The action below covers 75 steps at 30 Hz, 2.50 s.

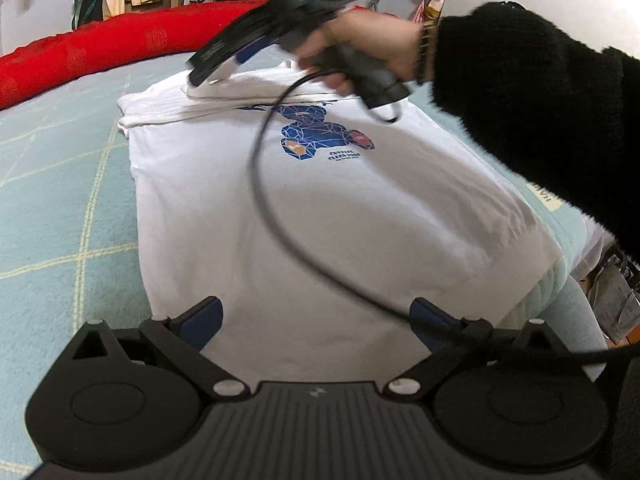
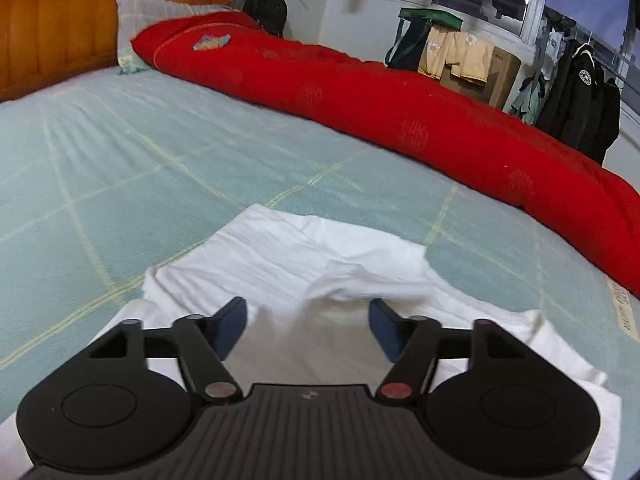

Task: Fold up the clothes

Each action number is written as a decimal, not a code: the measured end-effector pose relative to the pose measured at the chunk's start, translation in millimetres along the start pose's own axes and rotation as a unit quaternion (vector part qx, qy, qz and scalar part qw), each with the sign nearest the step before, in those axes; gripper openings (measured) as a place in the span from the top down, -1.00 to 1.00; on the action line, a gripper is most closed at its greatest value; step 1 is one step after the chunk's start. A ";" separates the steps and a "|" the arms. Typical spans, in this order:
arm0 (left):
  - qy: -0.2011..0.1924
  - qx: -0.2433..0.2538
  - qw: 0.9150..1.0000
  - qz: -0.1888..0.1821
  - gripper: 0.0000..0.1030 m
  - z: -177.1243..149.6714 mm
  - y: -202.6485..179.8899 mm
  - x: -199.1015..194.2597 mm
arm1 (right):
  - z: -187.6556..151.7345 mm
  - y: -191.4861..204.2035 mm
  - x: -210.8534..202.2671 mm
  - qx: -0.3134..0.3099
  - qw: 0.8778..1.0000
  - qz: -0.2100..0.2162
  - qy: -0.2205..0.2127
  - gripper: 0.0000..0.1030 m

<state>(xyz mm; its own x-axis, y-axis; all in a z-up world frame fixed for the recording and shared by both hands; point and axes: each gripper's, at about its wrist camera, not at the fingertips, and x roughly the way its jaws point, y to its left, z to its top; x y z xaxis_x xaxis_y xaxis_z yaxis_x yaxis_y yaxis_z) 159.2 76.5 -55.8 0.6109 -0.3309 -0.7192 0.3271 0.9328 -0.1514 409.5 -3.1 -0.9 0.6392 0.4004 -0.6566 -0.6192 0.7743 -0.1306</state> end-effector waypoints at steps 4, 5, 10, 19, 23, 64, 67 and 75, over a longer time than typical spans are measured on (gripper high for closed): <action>-0.003 0.004 1.000 0.002 -0.92 -4.6 -3.5 -8.8 | -13.2 -32.7 -38.2 0.018 1.000 0.009 -0.006 -0.53; -0.003 0.003 1.000 0.000 -0.92 -5.2 -3.2 -10.9 | -18.5 -42.3 -47.1 0.025 1.000 0.008 -0.007 -0.53; -0.007 0.003 1.000 0.005 -0.92 -0.8 1.5 -20.8 | -51.6 -89.9 -79.9 0.074 0.997 -0.014 -0.001 -0.53; -0.037 0.028 0.996 0.082 -0.92 79.9 30.2 -0.3 | -120.4 -138.0 -100.7 0.084 0.991 -0.094 0.039 -0.60; -0.043 0.042 0.992 0.113 -0.92 132.1 42.3 42.7 | -140.6 -159.7 -101.3 0.097 0.989 -0.109 0.028 -0.60; -0.070 -0.035 0.980 0.182 -0.93 189.2 99.9 146.6 | -165.9 -228.4 -73.8 0.187 0.980 -0.066 -0.018 -0.65; -0.063 0.020 0.974 0.218 -0.93 186.9 85.7 163.3 | -169.0 -224.1 -83.7 0.165 0.983 -0.074 -0.014 -0.66; -0.092 -0.013 0.947 0.307 -0.94 190.9 104.2 169.3 | -164.2 -222.6 -80.0 0.172 0.982 -0.073 -0.026 -0.66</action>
<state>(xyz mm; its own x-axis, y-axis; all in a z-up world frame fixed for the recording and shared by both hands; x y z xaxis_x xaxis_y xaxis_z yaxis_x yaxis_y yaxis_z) 434.3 90.4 -63.9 0.7959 0.2575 -0.5479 -0.1463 0.9600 0.2387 421.3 -287.9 -41.3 0.7382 0.2903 -0.6089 -0.3344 0.9414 0.0434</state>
